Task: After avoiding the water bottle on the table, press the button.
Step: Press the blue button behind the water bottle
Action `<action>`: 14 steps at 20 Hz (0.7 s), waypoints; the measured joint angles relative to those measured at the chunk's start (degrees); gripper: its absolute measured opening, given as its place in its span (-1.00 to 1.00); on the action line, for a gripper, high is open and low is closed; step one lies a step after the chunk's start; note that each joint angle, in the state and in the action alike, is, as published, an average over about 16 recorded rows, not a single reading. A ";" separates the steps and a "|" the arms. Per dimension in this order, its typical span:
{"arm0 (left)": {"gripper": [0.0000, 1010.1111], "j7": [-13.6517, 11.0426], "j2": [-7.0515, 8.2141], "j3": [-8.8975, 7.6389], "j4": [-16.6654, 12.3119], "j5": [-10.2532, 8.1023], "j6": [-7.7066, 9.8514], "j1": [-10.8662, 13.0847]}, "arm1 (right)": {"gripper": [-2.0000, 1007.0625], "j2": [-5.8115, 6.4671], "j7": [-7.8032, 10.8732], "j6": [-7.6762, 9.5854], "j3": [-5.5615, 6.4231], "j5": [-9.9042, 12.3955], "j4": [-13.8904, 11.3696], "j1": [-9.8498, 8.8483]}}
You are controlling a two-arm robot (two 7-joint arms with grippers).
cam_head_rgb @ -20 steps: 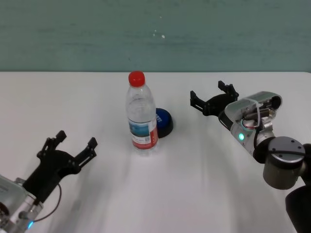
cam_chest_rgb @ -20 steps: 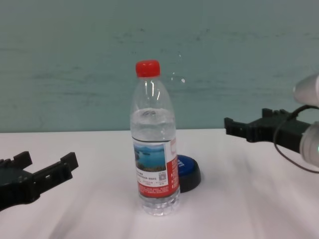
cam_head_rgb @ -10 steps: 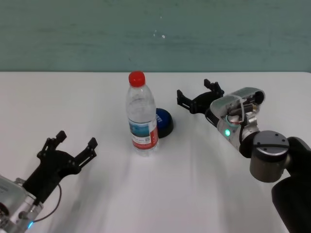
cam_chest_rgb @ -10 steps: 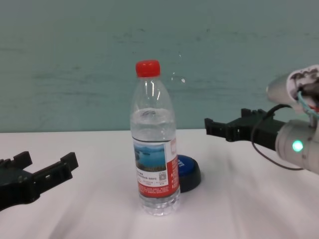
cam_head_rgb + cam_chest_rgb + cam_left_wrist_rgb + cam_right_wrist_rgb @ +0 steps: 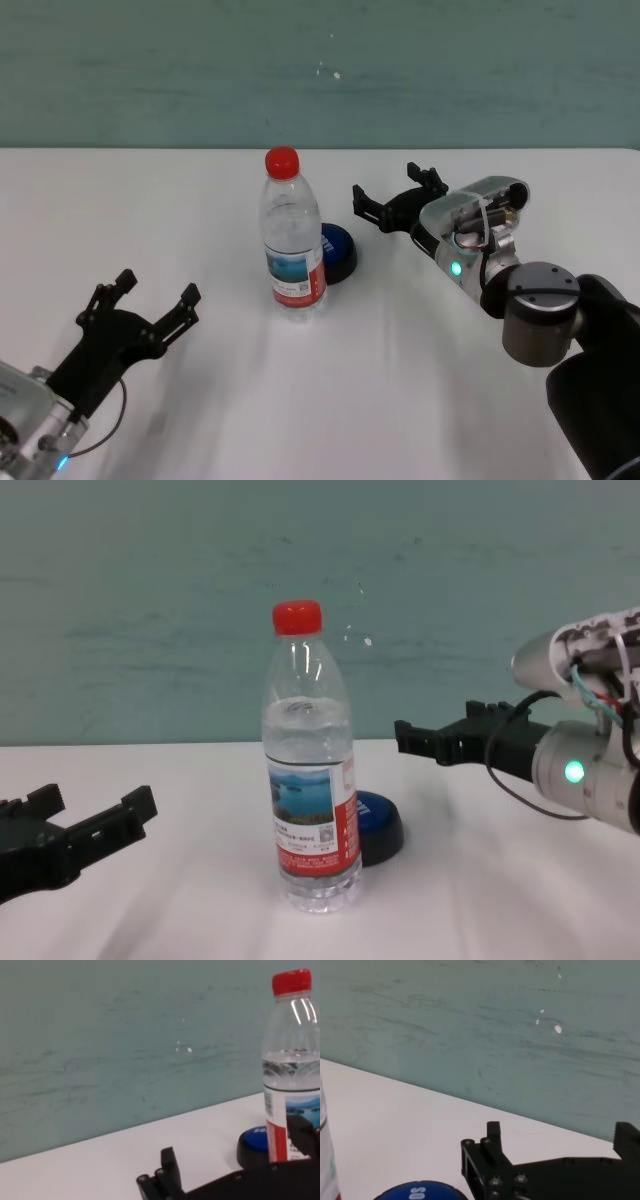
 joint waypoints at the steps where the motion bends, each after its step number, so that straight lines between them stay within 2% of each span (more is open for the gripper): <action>1: 1.00 0.00 0.00 0.00 0.00 0.00 0.00 0.00 | 0.99 -0.10 0.06 -0.06 -0.11 0.01 0.39 0.24; 14: 1.00 0.00 0.00 0.00 0.00 0.00 0.00 0.00 | 0.99 -1.18 0.56 -0.36 -1.32 0.07 4.62 2.53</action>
